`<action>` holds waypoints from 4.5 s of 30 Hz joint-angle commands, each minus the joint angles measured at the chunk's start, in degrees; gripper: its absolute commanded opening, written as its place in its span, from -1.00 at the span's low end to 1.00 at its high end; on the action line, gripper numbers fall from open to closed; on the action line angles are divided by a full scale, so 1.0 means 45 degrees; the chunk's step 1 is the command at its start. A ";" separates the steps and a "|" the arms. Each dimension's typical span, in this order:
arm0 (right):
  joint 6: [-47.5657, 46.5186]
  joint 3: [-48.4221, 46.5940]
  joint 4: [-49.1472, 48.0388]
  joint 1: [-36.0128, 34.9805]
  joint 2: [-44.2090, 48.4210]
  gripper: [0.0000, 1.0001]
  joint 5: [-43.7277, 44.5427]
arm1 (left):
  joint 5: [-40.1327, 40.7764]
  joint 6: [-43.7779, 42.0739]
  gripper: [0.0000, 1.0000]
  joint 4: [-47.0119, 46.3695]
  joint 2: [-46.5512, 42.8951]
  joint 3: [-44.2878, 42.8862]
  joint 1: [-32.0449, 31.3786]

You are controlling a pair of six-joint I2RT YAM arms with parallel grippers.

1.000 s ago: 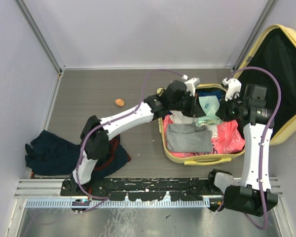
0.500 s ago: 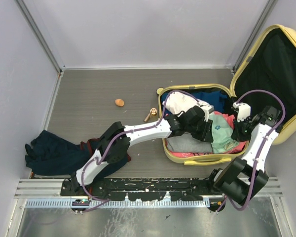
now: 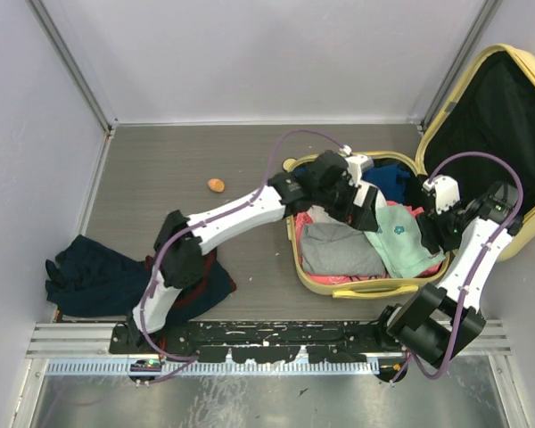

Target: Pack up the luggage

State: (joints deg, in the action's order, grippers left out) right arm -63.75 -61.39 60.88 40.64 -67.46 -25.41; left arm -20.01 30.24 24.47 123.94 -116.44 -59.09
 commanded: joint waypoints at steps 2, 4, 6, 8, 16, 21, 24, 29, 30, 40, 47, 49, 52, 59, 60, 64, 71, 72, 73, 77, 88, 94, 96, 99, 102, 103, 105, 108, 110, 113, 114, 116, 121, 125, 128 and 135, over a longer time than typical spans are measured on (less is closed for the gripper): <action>-0.1481 -0.3000 0.2658 0.0051 -0.0394 0.77 -0.1406 | -0.0820 -0.1820 0.96 0.0588 -0.2867 0.0489 0.0816; -0.2027 -0.3812 0.3689 0.0036 -0.0762 0.80 -0.1833 | -0.0995 -0.2373 0.96 0.0778 -0.3503 0.0996 0.1131; -0.2170 -0.4235 0.4202 -0.0093 -0.0991 0.80 -0.1958 | -0.1049 -0.2962 0.96 0.1166 -0.4121 0.1506 0.1495; -0.2242 -0.4256 0.4511 -0.0201 -0.1091 0.80 -0.1911 | -0.1202 -0.3454 0.96 0.1389 -0.4824 0.2268 0.2020; -0.2070 -0.0967 0.3800 -0.1172 -0.0164 0.67 -0.1381 | -0.3542 -0.6363 0.96 0.2283 -0.7220 0.5365 0.5339; -0.0325 0.1237 0.1686 -0.2646 0.0478 0.48 -0.1142 | -0.4445 -0.9047 0.96 0.3145 -0.7700 0.6647 0.6975; 0.1263 0.2301 -0.0011 -0.3513 0.0548 0.24 -0.1202 | -0.4287 -1.0602 0.96 0.2539 -0.7933 0.8032 0.7224; 0.3852 0.2593 -0.2047 -0.4346 0.0043 0.22 -0.1342 | -0.5245 -1.2663 0.93 0.0335 -0.7825 0.9711 0.7471; 0.4297 0.2416 -0.2258 -0.4523 -0.0092 0.21 -0.1404 | -0.5283 -1.2934 0.91 -0.0170 -0.7685 0.9837 0.7485; 0.5042 -0.0511 0.0076 -0.4852 0.0334 0.50 -0.2347 | -0.6889 -1.4059 0.76 -0.2320 -0.4259 0.8373 0.7380; 0.6605 -0.2030 0.0497 -0.4850 0.0537 0.74 -0.3006 | -0.7117 -1.4298 0.62 -0.2846 -0.2528 0.6923 0.6903; 0.6904 -0.2224 0.0437 -0.4850 0.0554 0.81 -0.3192 | -0.7045 -1.4241 0.52 -0.2991 -0.2216 0.6676 0.6810; 0.7328 -0.2382 0.0237 -0.4847 0.0628 0.83 -0.3378 | -0.6974 -1.4239 0.35 -0.3113 -0.1814 0.6486 0.6784; 0.7867 -0.2517 -0.0288 -0.4852 0.0471 0.83 -0.3503 | -0.6540 -1.4483 0.22 -0.3460 -0.1666 0.7025 0.6647; 0.7917 -0.2444 -0.0422 -0.4842 0.0479 0.83 -0.3395 | -0.6321 -1.4475 0.19 -0.3650 -0.1676 0.7172 0.6588; 0.8087 -0.2333 -0.0704 -0.4861 0.0444 0.83 -0.3397 | -0.5944 -1.4271 -0.08 -0.4319 -0.1739 0.7641 0.6539; 0.8689 -0.2348 -0.1323 -0.5018 0.0359 0.82 -0.3597 | -0.6314 -1.3717 -0.64 -0.4550 -0.3131 0.8671 0.6552; 0.8808 -0.2332 -0.1469 -0.5068 0.0355 0.82 -0.3651 | -0.6393 -1.3617 -0.71 -0.4540 -0.3547 0.8911 0.6567; 0.8948 -0.2325 -0.1600 -0.5138 0.0381 0.81 -0.3699 | -0.6464 -1.3480 -0.82 -0.4539 -0.3881 0.9149 0.6600; 0.9512 -0.2174 -0.2466 -0.5734 0.0634 0.80 -0.3677 | -0.6609 -1.2630 -1.00 -0.4188 -0.5207 0.9551 0.6856; 1.2480 -0.1954 -0.6235 -0.9393 0.1096 0.80 -0.4490 | -0.7447 -0.7054 -1.00 -0.1976 -0.8427 0.8101 0.7398; 1.3125 -0.2590 -0.6621 -1.1207 0.0874 0.75 -0.4412 | -0.6991 -0.2853 -1.00 -0.2851 -0.9530 0.8074 0.6931; 1.3119 -0.2856 -0.6498 -1.1685 0.0634 0.75 -0.4527 | -0.6790 -0.2437 -1.00 -0.2947 -0.9877 0.8239 0.6523; 1.2829 -0.3039 -0.6237 -1.2615 0.0491 0.78 -0.4597 | -0.5960 -0.1999 -1.00 -0.3115 -1.0305 0.8502 0.5900; 1.2592 -0.3078 -0.6003 -1.3185 0.0441 0.82 -0.4829 | -0.5737 -0.1439 -1.00 -0.3294 -1.0406 0.8579 0.5534; 1.2563 -0.3144 -0.5860 -1.3320 0.0404 0.82 -0.4982 | -0.5674 -0.1179 -1.00 -0.3400 -1.0393 0.8646 0.5502; 1.2485 -0.3244 -0.5564 -1.3715 0.0433 0.82 -0.5158 | -0.5524 -0.0491 -1.00 -0.3780 -1.0383 0.8891 0.5506; 1.2601 -0.3134 -0.5613 -1.4151 0.0472 0.81 -0.4962 | -0.5491 0.0209 -1.00 -0.4439 -1.0409 0.9231 0.5325; 1.2911 -0.2910 -0.6086 -1.4341 0.0356 0.77 -0.4832 | -0.5341 0.0508 -1.00 -0.4837 -1.0491 0.9471 0.5103; 1.3157 -0.2839 -0.6394 -1.4633 0.0057 0.65 -0.4501 | -0.5306 0.1351 -1.00 -0.5554 -1.0478 0.9788 0.5027; 1.3205 -0.2828 -0.6466 -1.4715 -0.0022 0.64 -0.4457 | -0.5305 0.1547 -1.00 -0.5674 -1.0460 0.9810 0.5043; 1.3357 -0.2781 -0.6612 -1.4989 -0.0126 0.62 -0.4357 | -0.5323 0.1868 -1.00 -0.5847 -1.0420 0.9805 0.5012; 1.3455 -0.2487 -0.6821 -1.5187 -0.0173 0.41 -0.3377 | -0.5358 0.2227 -1.00 -0.6254 -1.0480 0.9852 0.4914; 1.3529 -0.2553 -0.6722 -1.5194 -0.0209 -0.10 -0.2752 | -0.5241 0.1946 -1.00 -0.6021 -1.0560 0.9880 0.4909; 1.3504 -0.2764 -0.6407 -1.5199 -0.0124 -0.41 -0.2173 | -0.4953 0.1382 -0.90 -0.5388 -1.0605 0.9775 0.4909; 1.3188 -0.2354 -0.5460 -1.4302 0.0794 -0.73 -0.1487 | -0.4593 0.0197 0.30 -0.4501 -1.0800 0.9732 0.4993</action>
State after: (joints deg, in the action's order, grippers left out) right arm -3.49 -72.27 35.35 -27.62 -68.03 -37.36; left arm -40.73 35.09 3.18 79.09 -71.44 -36.86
